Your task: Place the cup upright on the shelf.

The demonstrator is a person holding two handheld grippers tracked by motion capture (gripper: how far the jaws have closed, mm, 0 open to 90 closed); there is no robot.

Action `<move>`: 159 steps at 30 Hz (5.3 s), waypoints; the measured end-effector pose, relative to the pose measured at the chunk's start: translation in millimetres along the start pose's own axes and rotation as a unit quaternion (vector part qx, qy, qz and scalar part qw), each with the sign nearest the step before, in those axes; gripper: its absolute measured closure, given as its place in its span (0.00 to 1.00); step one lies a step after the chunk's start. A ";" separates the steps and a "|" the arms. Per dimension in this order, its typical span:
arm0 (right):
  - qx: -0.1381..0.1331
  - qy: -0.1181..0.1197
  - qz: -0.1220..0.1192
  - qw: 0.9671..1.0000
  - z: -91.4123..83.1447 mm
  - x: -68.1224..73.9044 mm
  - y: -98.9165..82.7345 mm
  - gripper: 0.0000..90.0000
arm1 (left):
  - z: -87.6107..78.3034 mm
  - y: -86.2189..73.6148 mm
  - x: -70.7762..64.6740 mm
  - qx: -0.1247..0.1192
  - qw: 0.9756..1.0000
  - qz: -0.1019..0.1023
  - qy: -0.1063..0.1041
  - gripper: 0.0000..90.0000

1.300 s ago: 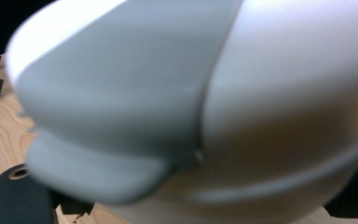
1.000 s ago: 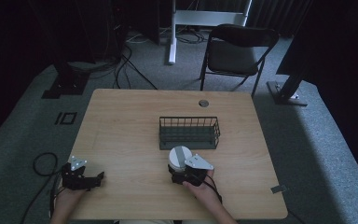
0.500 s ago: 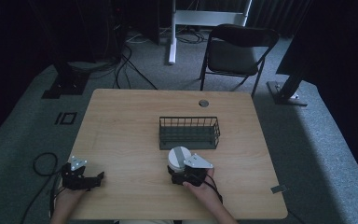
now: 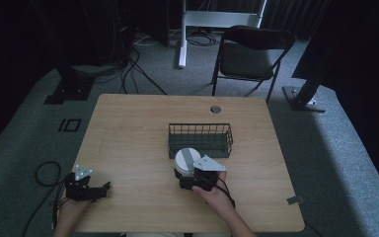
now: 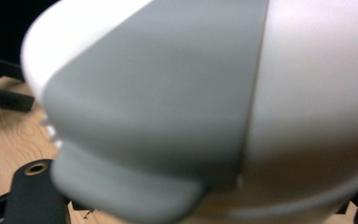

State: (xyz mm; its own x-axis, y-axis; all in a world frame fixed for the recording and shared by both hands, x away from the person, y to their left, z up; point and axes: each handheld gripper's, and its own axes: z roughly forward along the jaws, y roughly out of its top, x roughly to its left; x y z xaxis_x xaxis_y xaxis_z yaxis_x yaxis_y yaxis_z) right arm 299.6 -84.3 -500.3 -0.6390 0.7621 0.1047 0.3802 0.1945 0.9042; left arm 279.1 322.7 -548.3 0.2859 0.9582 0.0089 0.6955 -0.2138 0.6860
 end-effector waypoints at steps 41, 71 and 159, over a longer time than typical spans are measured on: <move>-0.043 -0.117 0.011 0.992 8.6 -65.8 96.5 0.20 | 0.0 0.0 -0.1 0.000 1.000 -0.001 0.000 0.00; 0.026 -0.156 0.047 0.986 47.5 -87.0 78.9 0.20 | 0.0 0.0 -0.1 0.000 1.000 -0.001 0.000 0.00; 0.023 -0.104 0.024 0.994 16.3 -90.0 53.7 0.14 | 0.0 0.0 -0.1 0.000 1.000 0.000 0.000 0.00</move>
State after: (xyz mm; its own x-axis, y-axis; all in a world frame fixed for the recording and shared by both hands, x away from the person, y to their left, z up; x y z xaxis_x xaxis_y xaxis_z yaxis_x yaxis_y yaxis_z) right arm 388.4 -132.3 -467.9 -0.4684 0.8818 0.0556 0.4406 0.1786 0.8797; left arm 279.1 322.7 -548.3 0.2856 0.9583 0.0077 0.6960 -0.2130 0.6857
